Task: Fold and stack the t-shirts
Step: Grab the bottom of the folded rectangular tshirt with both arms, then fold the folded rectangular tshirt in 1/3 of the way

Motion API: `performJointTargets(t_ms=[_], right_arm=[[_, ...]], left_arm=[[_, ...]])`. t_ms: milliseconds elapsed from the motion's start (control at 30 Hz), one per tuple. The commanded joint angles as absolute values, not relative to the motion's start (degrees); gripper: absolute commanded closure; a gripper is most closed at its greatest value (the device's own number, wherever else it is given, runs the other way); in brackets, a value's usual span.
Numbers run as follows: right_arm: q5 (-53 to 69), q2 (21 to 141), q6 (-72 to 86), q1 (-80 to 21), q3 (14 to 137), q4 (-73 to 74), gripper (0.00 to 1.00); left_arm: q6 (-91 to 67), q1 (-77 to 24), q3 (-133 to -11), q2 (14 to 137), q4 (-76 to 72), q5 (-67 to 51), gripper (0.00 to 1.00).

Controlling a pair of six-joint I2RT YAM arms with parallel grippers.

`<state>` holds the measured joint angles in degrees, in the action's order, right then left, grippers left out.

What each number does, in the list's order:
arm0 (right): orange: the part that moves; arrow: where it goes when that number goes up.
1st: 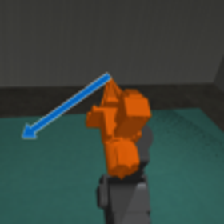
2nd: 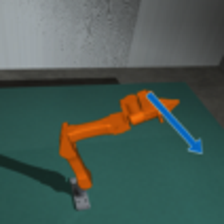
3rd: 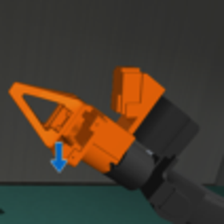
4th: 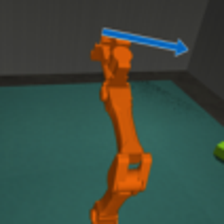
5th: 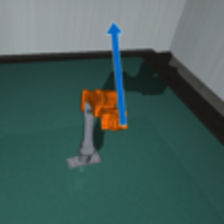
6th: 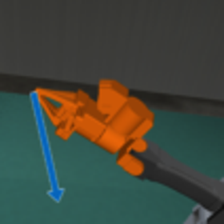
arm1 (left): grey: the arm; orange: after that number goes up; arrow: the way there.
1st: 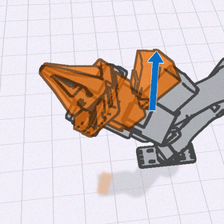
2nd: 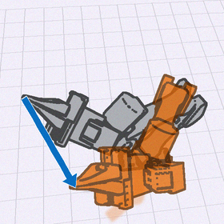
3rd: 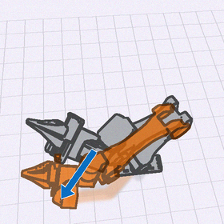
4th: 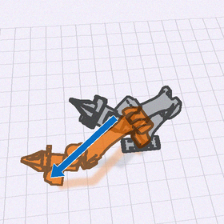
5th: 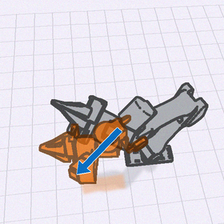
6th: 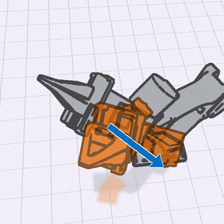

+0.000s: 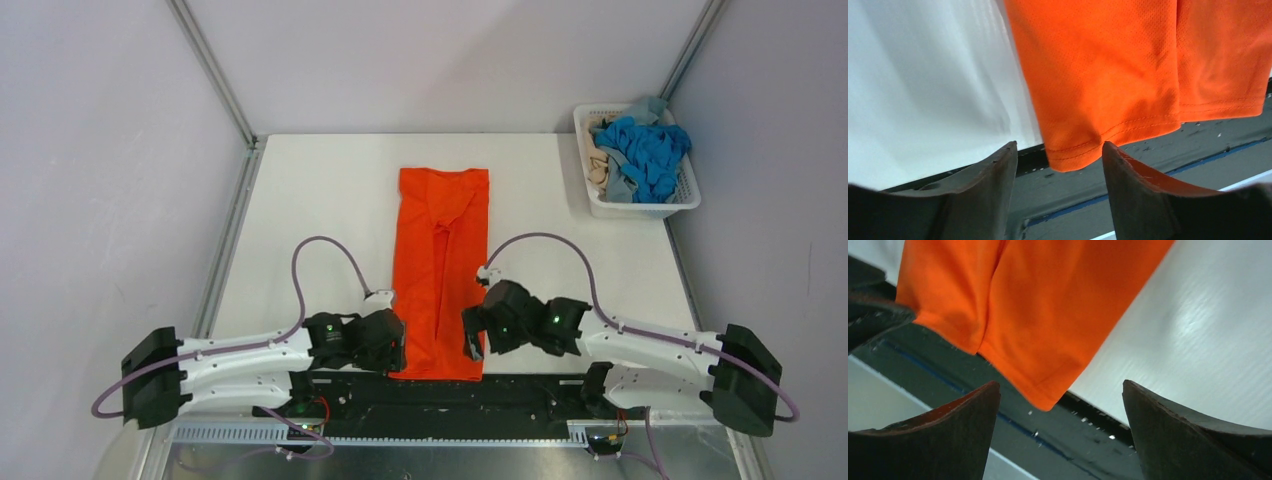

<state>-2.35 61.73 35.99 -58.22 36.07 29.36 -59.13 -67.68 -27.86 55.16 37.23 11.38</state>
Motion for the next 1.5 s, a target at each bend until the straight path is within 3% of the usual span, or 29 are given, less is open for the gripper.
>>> performJointTargets(t_ms=[0,167,233,367,433,533,567,667,833,1000,1467], right_arm=[[-7.46,60.87,44.51,-66.98,35.05,28.67,0.08],[-9.58,64.62,49.03,-72.66,34.09,26.44,0.2],[-8.28,66.15,49.54,-73.06,33.4,24.61,0.28],[-5.2,68.86,50.42,-73.15,32.11,22.84,0.44],[-3.35,69.74,51.46,-73.11,30.84,21.74,0.54],[-3.4,70.15,52.44,-73.13,29.66,21.63,0.71],[-4.32,69.88,52.5,-73.13,29.56,21.71,0.84],[-4.55,66.76,51.1,-72.81,29.59,20.27,0.98],[-1.81,61.27,47.86,-67.53,30.34,20.57,1.0],[2.52,58.49,42.14,-60.07,33.56,19.43,1.0],[7.59,72.85,33.45,-38.06,50.21,13.51,1.0]], left_arm=[[-60.4,-67.48,-27.29,58.07,31.43,9.12,0.4],[-61.65,-67.54,-25.56,61.99,27.41,6.29,0.61],[-61.73,-67.51,-25.65,62.98,27.34,5.81,0.76],[-62.21,-67.51,-25.47,63.1,27.33,5.33,0.94],[-62.51,-67.41,-25.3,62.85,27.33,5.19,0.99],[-62.91,-67.5,-25.06,61.77,27.31,5.29,1.0],[-62.92,-67.45,-25.18,61.52,27.28,4.95,1.0],[-61.7,-67.46,-26.19,60.08,27.33,4.38,1.0],[-57.29,-66.49,-30.68,58.9,27.22,5.67,1.0],[-52.51,-58.95,-36.03,60.15,26.93,4.34,1.0],[-40.89,-35.91,-53.65,76.19,25.61,-2.33,1.0]])
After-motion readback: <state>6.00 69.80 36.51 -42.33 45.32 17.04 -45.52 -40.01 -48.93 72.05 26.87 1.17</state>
